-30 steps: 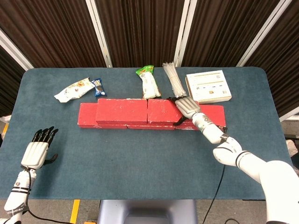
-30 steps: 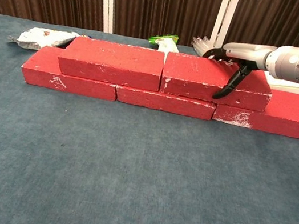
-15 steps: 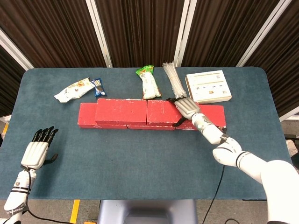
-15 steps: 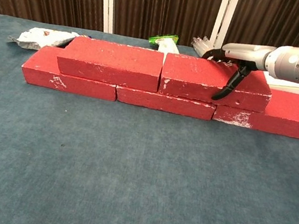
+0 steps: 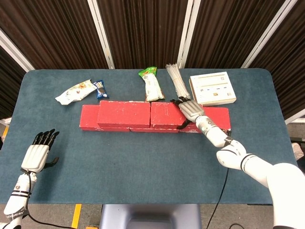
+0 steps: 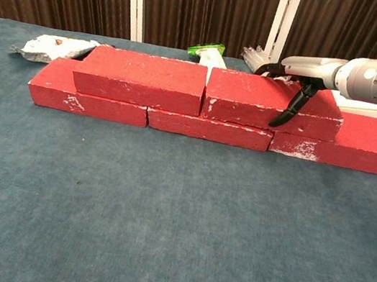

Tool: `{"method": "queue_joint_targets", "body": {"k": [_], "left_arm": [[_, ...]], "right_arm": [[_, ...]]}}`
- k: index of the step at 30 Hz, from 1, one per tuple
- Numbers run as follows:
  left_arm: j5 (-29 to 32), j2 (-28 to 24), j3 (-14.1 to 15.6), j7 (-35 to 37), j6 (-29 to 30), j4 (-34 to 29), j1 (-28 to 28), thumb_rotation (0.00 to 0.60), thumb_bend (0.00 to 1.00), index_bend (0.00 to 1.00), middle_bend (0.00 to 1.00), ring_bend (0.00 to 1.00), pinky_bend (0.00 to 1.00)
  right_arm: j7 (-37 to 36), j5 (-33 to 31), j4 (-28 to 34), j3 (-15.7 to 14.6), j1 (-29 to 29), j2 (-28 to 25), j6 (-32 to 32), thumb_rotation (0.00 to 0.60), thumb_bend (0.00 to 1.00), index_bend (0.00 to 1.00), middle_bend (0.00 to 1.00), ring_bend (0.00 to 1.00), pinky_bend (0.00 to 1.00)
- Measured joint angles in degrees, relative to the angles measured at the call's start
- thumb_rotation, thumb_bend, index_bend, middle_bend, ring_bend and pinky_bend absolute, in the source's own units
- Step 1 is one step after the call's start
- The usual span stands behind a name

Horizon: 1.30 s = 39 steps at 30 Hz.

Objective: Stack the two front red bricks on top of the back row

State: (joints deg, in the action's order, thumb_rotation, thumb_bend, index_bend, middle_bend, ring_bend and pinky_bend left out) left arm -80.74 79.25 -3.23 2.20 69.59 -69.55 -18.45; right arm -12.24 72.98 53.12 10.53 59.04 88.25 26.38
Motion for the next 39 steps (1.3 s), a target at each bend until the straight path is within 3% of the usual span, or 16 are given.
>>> {"method": "queue_joint_targets", "body": {"k": [5,14,32,39], "left_arm": [[0.0,0.0,0.0,0.2,-0.1,0.1,0.0,0.6,0.3,0.0,0.0,0.0,0.04],[-0.1,-0.1,-0.1,0.6,0.1,0.1,0.0,0.6,0.3,0.0,0.0,0.0,0.04],[-0.7,-0.4,0.0,0.9,1.0,-0.6,0.2,0.6,0.3,0.0,0.0,0.0,0.04],[-1.6,-0.9,0.2,0.6,2.7,-1.7,0.7,0.6,0.3,0.0,0.0,0.0,0.04]], "right_arm": [[0.7,-0.6,0.8,0.1,0.0,-0.2,0.1,0.6,0.21,0.0,0.17,0.06,0.24],[2.5,-2.0,1.8,0.2,-0.1,-0.7,0.1,0.6,0.12,0.0,0.16,0.05,0.24],[9.7,-7.8,7.5,0.2,-0.6,-3.5,1.4,0.585,0.08,0.0,0.14,0.04,0.21],[11.9,-9.9,12.5,0.0,-2.2,-6.7,3.9,0.54,0.05,0.0,0.01,0.0,0.09]]}}
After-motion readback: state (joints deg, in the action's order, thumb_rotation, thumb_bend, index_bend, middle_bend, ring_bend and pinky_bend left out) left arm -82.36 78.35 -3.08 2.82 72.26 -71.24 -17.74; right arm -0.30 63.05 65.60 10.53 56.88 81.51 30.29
